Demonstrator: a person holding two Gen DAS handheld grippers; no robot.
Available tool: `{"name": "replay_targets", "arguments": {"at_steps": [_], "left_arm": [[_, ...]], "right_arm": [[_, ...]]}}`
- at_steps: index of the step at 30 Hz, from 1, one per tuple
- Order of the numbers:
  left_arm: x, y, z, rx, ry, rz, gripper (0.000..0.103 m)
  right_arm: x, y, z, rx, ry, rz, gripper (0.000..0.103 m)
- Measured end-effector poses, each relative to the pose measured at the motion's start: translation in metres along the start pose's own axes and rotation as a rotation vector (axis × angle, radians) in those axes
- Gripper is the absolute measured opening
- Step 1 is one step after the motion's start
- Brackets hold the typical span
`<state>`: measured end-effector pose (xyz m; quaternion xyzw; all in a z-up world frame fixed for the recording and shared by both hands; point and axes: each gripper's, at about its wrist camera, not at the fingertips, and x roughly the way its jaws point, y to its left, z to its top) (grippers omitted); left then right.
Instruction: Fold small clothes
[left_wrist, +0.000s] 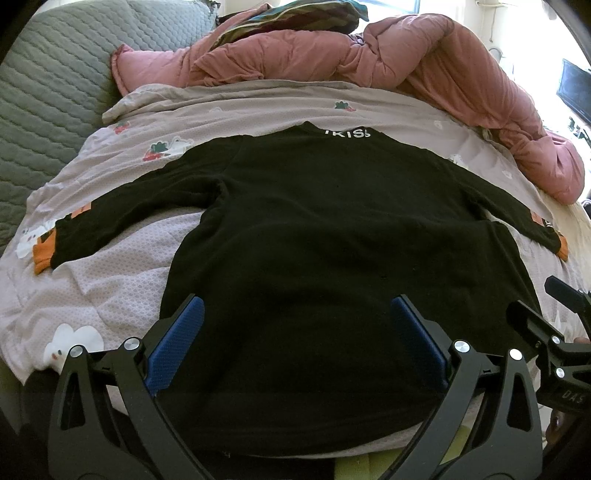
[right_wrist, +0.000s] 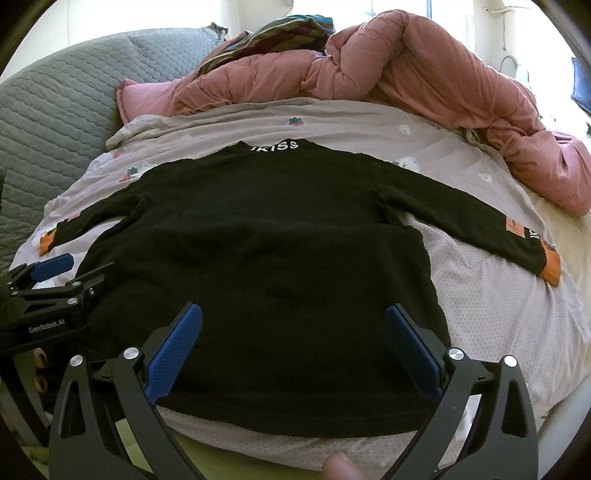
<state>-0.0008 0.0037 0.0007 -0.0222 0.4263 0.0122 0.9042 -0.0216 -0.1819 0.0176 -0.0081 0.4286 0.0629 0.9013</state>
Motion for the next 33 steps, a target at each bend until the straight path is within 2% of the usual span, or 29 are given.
{"name": "replay_targets", "arguments": {"at_steps": [33], "left_arm": [[-0.0058,-0.0013,0.0031,0.006,-0.011,-0.001,0.095]], "right_arm": [[-0.0020,-0.0076,0.0002,0.009,-0.016,-0.013,0.099]]}}
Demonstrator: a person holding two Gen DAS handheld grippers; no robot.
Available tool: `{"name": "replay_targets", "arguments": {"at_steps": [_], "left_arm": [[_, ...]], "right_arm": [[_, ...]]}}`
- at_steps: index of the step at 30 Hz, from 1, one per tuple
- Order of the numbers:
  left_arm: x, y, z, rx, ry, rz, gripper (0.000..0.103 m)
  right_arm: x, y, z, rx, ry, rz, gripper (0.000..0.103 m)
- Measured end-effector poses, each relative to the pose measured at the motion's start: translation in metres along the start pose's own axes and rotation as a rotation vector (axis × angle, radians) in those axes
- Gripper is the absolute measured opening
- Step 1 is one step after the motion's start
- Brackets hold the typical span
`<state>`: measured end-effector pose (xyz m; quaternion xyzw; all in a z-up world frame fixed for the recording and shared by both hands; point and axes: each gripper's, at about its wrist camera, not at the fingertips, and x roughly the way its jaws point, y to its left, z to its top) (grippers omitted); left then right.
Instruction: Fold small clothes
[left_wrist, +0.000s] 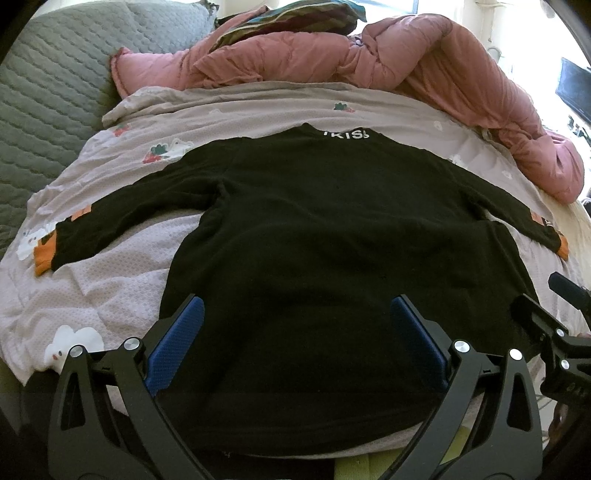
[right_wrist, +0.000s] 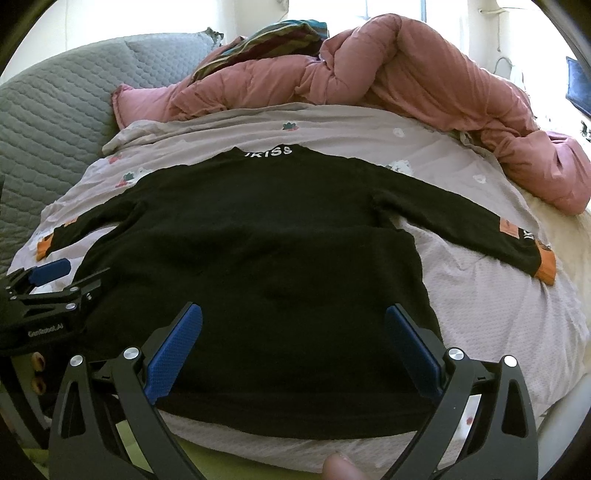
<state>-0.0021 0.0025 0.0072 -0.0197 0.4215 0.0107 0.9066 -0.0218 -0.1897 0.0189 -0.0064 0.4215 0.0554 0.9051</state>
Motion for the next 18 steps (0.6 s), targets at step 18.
{"name": "replay_targets", "arguments": {"at_steps": [18], "left_arm": [[0.002,-0.009,0.018,0.021,-0.003,-0.009,0.095]], "right_arm": [[0.008,-0.019,0.010,0.036,-0.020,-0.004,0.099]]}}
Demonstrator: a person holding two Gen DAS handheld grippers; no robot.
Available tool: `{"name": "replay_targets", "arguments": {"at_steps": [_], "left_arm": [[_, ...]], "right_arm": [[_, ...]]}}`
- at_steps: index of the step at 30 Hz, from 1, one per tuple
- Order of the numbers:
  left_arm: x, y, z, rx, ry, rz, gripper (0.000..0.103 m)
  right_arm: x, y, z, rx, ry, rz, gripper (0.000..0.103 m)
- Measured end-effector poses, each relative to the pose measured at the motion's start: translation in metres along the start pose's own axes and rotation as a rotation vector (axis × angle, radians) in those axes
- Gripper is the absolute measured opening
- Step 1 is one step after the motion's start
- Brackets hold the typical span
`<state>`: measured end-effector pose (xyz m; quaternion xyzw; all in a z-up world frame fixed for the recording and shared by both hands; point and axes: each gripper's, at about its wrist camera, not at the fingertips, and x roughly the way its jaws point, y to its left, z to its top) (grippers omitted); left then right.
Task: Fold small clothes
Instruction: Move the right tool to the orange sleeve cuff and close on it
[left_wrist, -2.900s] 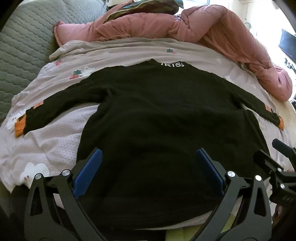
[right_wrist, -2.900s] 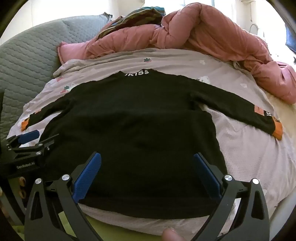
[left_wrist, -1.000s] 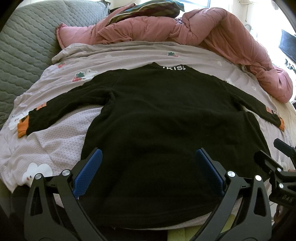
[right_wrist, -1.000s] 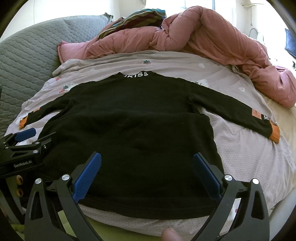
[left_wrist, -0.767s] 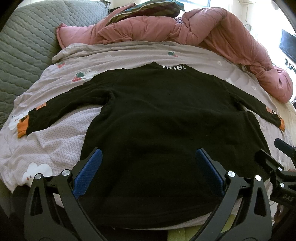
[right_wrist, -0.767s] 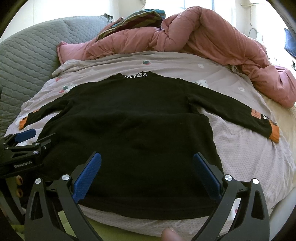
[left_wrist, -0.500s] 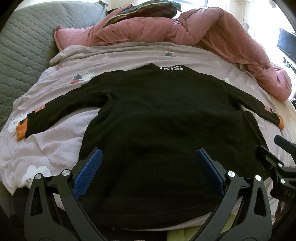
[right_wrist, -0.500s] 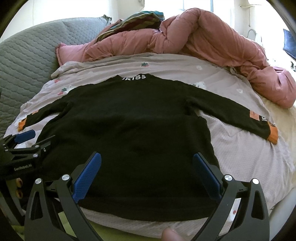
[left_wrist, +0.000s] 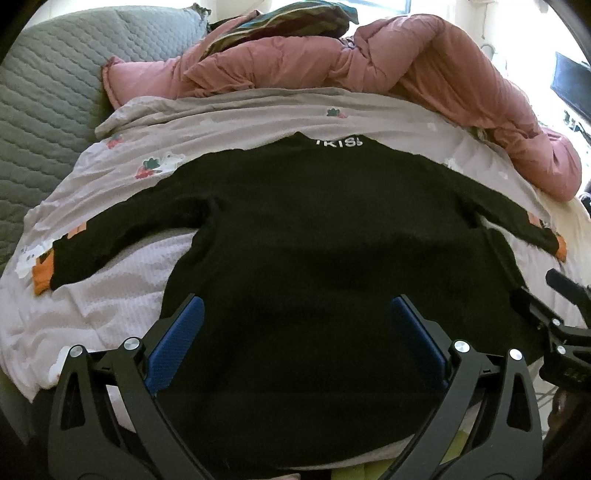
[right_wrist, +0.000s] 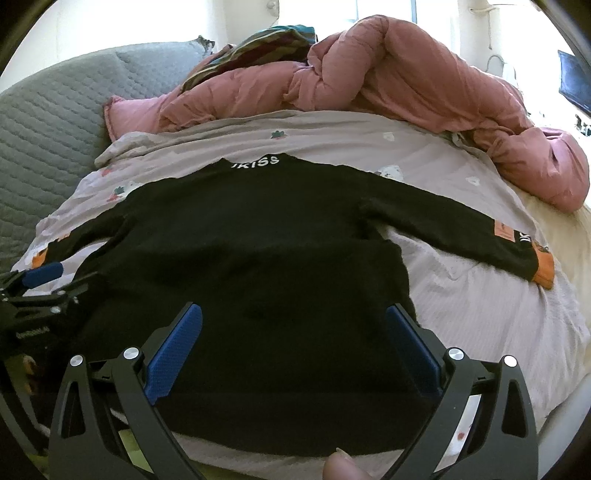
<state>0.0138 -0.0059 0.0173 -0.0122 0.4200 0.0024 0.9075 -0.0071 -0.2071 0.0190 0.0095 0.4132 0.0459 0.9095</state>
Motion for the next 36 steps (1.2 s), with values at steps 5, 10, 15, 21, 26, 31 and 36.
{"name": "replay_targets", "arguments": {"at_steps": [5,10,15,21,26,31,36], "left_arm": [[-0.003,-0.001,0.013,0.000,-0.013,-0.006,0.095],[0.000,-0.009,0.027,0.012,-0.007,-0.013,0.095],[0.004,-0.022,0.043,0.031,-0.012,-0.022,0.095],[0.014,-0.040,0.063,0.046,-0.006,-0.042,0.095],[0.023,-0.053,0.079,0.056,-0.006,-0.047,0.095],[0.029,-0.064,0.098,0.063,-0.019,-0.049,0.095],[0.043,-0.073,0.113,0.060,-0.023,-0.032,0.095]], "right_arm": [[0.005,-0.008,0.006,0.014,-0.002,0.017,0.099],[0.008,-0.019,0.013,0.032,-0.017,0.011,0.099],[0.010,-0.036,0.021,0.064,-0.035,-0.008,0.099],[0.012,-0.065,0.032,0.115,-0.058,-0.036,0.099],[0.015,-0.092,0.041,0.160,-0.077,-0.089,0.099],[0.017,-0.119,0.047,0.201,-0.091,-0.135,0.099],[0.020,-0.148,0.053,0.265,-0.096,-0.161,0.099]]}}
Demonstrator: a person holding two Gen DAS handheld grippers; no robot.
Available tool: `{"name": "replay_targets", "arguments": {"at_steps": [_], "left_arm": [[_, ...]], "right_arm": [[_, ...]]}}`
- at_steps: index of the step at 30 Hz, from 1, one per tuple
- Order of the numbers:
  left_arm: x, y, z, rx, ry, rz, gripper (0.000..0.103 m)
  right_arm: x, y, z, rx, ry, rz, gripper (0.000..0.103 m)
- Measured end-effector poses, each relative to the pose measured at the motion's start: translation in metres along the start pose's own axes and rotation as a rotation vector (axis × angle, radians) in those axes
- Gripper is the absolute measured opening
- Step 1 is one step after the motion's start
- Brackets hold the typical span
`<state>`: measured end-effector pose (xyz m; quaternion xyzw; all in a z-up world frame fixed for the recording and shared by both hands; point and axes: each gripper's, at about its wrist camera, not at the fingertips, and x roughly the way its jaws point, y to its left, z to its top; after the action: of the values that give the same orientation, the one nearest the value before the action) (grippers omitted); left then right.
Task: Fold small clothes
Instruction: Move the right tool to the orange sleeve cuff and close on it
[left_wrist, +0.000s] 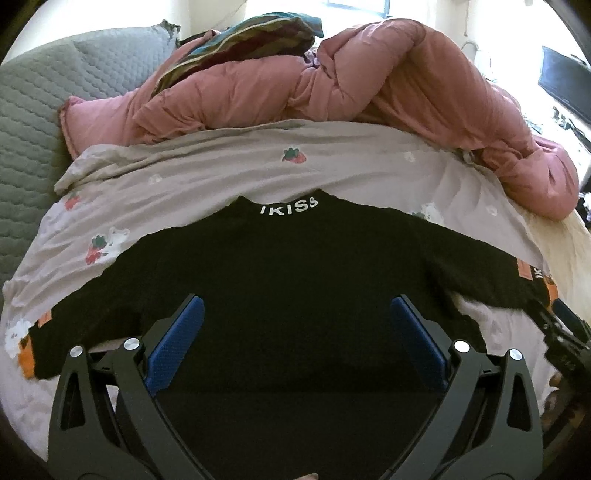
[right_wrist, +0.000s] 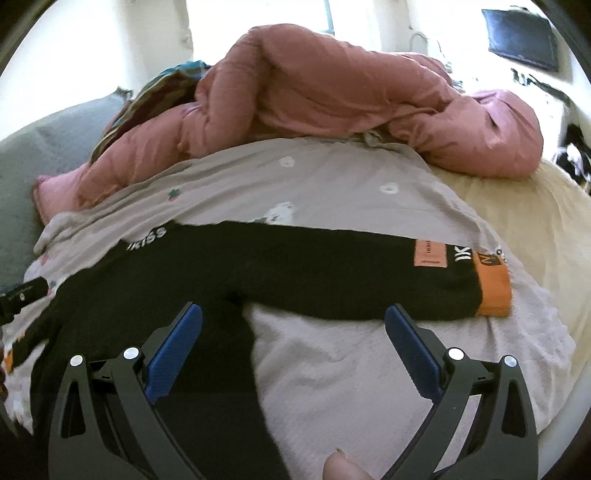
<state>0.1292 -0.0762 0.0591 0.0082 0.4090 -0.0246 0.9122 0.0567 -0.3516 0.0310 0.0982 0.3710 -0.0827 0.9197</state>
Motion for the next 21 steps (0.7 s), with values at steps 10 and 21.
{"name": "replay_targets", "arguments": {"at_steps": [10,21], "left_arm": [[0.026,-0.009,0.017,-0.027,0.037,0.001,0.095],[0.047,-0.022,0.029,-0.026,0.055,-0.039,0.095]], "right_arm": [[0.011,-0.054,0.018,0.113,-0.016,-0.067,0.099],[0.018,-0.103,0.021,0.155,-0.003,-0.179,0.099]]}}
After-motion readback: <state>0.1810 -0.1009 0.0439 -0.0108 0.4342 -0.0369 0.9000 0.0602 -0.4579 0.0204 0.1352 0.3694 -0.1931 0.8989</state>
